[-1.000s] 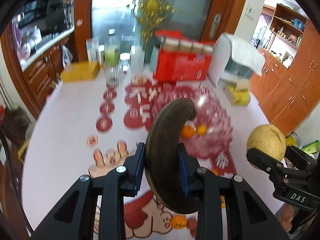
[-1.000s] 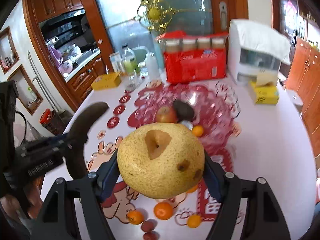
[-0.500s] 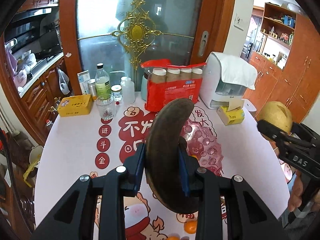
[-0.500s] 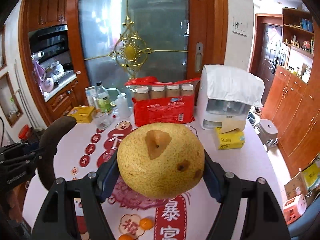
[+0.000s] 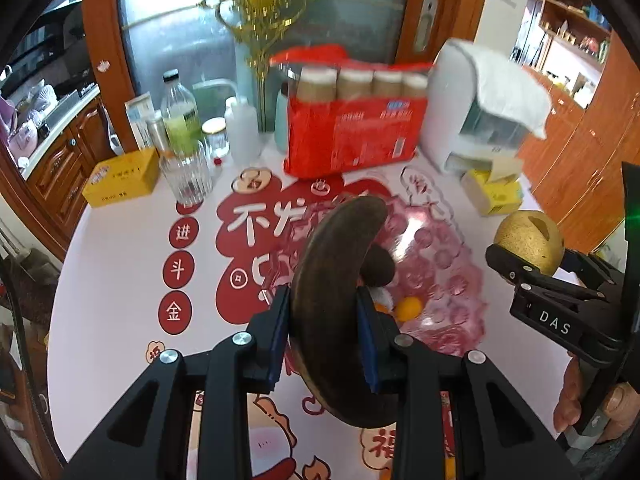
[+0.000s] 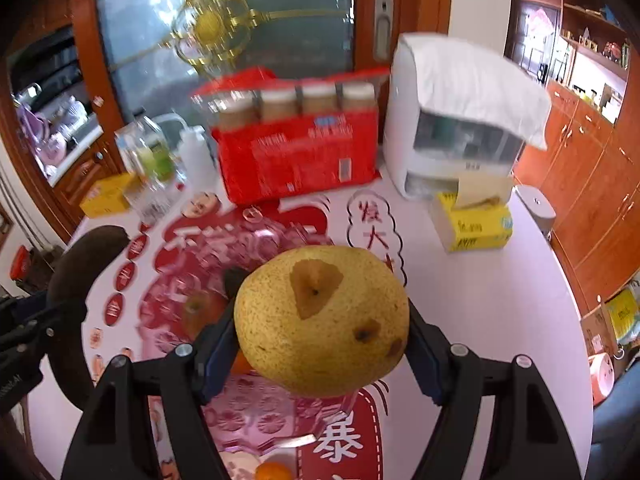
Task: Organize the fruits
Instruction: 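Carry the banana and pear into the pink bowl and open both tools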
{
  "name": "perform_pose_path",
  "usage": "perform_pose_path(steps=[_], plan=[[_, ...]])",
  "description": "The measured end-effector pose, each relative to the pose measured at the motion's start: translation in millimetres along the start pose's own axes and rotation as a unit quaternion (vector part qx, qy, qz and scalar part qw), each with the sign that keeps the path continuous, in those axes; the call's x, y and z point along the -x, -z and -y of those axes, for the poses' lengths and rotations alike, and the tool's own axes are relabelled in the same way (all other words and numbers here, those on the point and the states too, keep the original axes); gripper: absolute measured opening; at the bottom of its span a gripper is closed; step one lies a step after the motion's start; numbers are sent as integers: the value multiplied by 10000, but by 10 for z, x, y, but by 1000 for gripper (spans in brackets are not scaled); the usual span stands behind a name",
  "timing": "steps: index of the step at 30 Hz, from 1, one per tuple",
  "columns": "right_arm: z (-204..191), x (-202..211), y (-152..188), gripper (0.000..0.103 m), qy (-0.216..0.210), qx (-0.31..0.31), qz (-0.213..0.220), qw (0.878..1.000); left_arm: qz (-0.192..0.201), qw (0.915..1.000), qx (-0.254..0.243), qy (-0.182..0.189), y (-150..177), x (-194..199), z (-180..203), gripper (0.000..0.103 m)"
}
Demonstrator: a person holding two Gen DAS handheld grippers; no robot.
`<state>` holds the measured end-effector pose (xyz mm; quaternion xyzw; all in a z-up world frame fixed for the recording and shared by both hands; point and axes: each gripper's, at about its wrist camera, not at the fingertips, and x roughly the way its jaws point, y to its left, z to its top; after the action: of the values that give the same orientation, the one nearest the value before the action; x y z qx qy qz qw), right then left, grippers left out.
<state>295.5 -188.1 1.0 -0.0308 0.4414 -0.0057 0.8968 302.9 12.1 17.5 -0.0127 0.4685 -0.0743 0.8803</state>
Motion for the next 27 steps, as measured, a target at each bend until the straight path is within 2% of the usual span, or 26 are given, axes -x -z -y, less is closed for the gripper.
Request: perform_pose_path(steps=[10,17,27], plan=[[31,-766,188,75,107,-43,-669,9977,-440,9990,-13,14,184,-727,33,30],[-143,-1100,288,75,174,271,-930,9951,-486,9987,-114,-120,249,-954,77,30],[-246,-1259,283,75,69,443,-1084,9931,-664,9976,-39,-166,285,-1114,58,30]])
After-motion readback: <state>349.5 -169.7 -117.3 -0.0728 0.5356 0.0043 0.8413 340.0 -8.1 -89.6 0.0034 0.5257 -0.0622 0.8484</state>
